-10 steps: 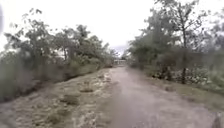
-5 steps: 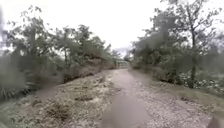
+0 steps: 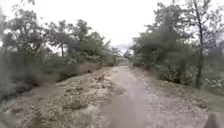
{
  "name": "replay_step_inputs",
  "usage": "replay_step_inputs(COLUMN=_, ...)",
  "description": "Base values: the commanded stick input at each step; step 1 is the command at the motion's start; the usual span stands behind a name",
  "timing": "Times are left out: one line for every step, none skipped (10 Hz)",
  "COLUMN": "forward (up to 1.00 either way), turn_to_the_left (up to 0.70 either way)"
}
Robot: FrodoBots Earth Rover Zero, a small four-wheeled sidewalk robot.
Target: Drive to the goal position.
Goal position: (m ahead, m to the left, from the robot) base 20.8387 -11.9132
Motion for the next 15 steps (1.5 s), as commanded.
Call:
replay_step_inputs(forward=0.70, turn_to_the_left=0.00)
replay_step_inputs(forward=0.70, turn_to_the_left=0.00)
replay_step_inputs(forward=0.70, turn_to_the_left=0.00)
replay_step_inputs(forward=0.70, turn_to_the_left=0.00)
replay_step_inputs(forward=0.70, turn_to_the_left=0.00)
replay_step_inputs(forward=0.70, turn_to_the_left=0.00)
replay_step_inputs(forward=0.70, turn_to_the_left=0.00)
replay_step_inputs(forward=0.70, turn_to_the_left=0.00)
replay_step_inputs(forward=0.70, turn_to_the_left=0.00)
replay_step_inputs(forward=0.70, turn_to_the_left=0.00)
replay_step_inputs(forward=0.70, turn_to_the_left=0.00)
replay_step_inputs(forward=0.70, turn_to_the_left=0.00)
replay_step_inputs(forward=0.70, turn_to_the_left=0.00)
replay_step_inputs(forward=0.70, turn_to_the_left=0.00)
replay_step_inputs(forward=0.70, turn_to_the_left=0.00)
